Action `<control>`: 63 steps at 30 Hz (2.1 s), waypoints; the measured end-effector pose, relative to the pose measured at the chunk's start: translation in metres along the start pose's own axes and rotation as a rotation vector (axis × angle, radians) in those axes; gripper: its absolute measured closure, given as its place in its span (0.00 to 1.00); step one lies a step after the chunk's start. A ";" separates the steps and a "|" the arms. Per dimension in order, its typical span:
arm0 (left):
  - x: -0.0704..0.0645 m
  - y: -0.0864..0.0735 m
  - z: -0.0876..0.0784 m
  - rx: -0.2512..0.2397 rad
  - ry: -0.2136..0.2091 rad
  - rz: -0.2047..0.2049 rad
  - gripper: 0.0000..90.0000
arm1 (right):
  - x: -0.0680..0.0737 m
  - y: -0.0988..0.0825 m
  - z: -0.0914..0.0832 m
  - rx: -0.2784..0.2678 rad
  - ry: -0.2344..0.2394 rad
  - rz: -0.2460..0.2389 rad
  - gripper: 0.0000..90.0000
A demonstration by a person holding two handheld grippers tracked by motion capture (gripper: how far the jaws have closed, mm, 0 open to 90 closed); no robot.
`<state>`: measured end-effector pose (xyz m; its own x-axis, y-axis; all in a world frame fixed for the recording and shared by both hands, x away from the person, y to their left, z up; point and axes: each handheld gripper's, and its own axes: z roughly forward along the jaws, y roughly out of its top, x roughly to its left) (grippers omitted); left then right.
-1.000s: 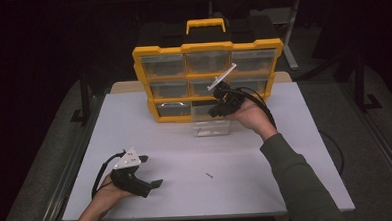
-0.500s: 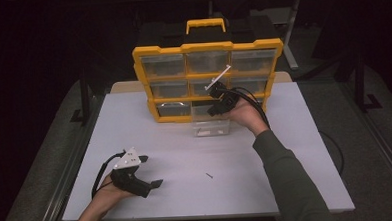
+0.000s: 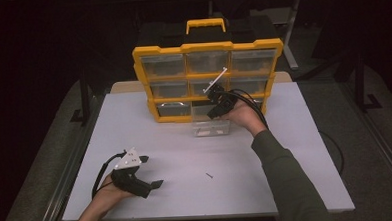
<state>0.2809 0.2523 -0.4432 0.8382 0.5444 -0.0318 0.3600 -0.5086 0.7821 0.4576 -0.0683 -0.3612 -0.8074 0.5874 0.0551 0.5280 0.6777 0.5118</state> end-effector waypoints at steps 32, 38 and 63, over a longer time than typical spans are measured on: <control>-0.001 0.000 -0.001 -0.001 0.002 0.005 0.00 | 0.036 -0.019 -0.050 -0.104 0.122 -0.089 0.98; -0.001 0.000 -0.001 -0.001 0.001 0.006 0.00 | 0.043 -0.030 -0.048 -0.105 0.116 -0.097 0.98; 0.000 -0.001 0.000 0.003 0.001 0.004 0.00 | 0.068 -0.071 -0.019 -0.088 0.115 -0.122 0.86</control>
<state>0.2805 0.2527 -0.4436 0.8390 0.5434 -0.0281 0.3580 -0.5124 0.7805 0.3600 -0.0848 -0.3769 -0.8915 0.4453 0.0830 0.4031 0.6966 0.5935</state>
